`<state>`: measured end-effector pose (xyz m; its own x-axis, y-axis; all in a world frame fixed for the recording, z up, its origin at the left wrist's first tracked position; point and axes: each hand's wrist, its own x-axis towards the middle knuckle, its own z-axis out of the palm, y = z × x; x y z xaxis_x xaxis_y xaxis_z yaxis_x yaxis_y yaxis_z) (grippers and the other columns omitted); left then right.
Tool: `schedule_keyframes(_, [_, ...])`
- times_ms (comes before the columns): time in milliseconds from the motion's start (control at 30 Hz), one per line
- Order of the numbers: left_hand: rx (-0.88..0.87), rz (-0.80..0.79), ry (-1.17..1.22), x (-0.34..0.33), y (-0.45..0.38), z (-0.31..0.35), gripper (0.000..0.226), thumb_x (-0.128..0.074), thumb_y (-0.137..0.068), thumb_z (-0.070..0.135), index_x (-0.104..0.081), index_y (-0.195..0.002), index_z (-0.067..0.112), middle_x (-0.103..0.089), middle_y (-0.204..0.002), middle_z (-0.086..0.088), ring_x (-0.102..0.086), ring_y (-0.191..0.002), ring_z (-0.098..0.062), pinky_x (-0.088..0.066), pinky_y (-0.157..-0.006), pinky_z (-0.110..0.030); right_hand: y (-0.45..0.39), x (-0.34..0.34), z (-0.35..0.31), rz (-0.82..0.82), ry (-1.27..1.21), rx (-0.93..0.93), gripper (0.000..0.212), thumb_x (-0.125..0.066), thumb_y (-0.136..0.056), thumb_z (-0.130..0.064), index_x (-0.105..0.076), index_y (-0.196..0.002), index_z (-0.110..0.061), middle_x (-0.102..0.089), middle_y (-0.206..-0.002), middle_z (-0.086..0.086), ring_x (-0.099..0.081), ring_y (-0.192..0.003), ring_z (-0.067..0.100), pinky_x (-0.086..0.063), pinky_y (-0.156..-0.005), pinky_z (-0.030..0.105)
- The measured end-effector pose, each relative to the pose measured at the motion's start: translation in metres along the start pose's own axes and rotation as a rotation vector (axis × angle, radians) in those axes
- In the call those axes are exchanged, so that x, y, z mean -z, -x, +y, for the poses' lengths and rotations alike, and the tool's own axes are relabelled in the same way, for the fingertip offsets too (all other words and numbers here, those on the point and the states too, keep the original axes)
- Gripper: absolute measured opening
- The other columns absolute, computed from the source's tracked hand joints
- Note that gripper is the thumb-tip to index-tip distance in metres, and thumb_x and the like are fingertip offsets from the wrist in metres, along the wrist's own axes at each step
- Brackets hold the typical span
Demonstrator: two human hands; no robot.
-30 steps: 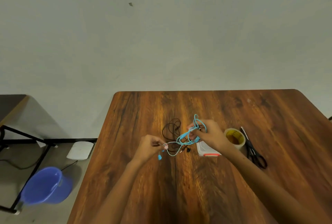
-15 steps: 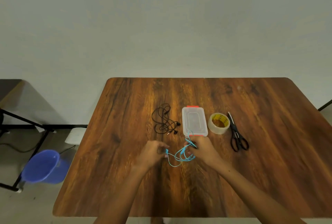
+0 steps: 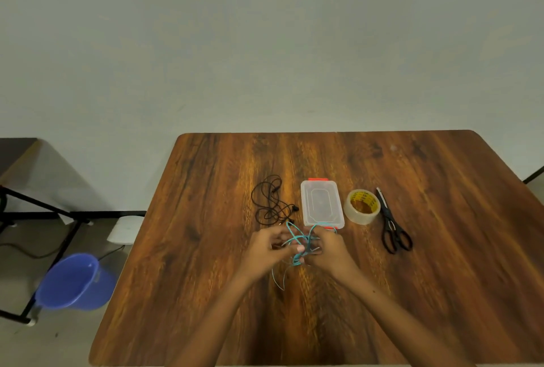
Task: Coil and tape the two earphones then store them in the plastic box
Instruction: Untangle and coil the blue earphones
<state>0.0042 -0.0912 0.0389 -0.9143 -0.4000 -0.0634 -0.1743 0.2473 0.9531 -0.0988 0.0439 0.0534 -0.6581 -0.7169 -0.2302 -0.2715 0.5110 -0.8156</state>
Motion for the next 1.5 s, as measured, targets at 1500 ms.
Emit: schedule_keyframes(1500, [0.221,0.188,0.189,0.046,-0.006,0.022,0.011,-0.073,-0.077,0.002,-0.074,-0.088,0.001,-0.074,-0.079,-0.016,-0.070,-0.063,-0.016,-0.051,-0.049,-0.020,-0.009,0.010,-0.014,0.313,-0.008,-0.055,0.013,-0.069,-0.086,-0.021,-0.072,-0.092,-0.010,-0.070,-0.089,-0.002,-0.065,-0.085,0.011,-0.053,-0.071,0.023])
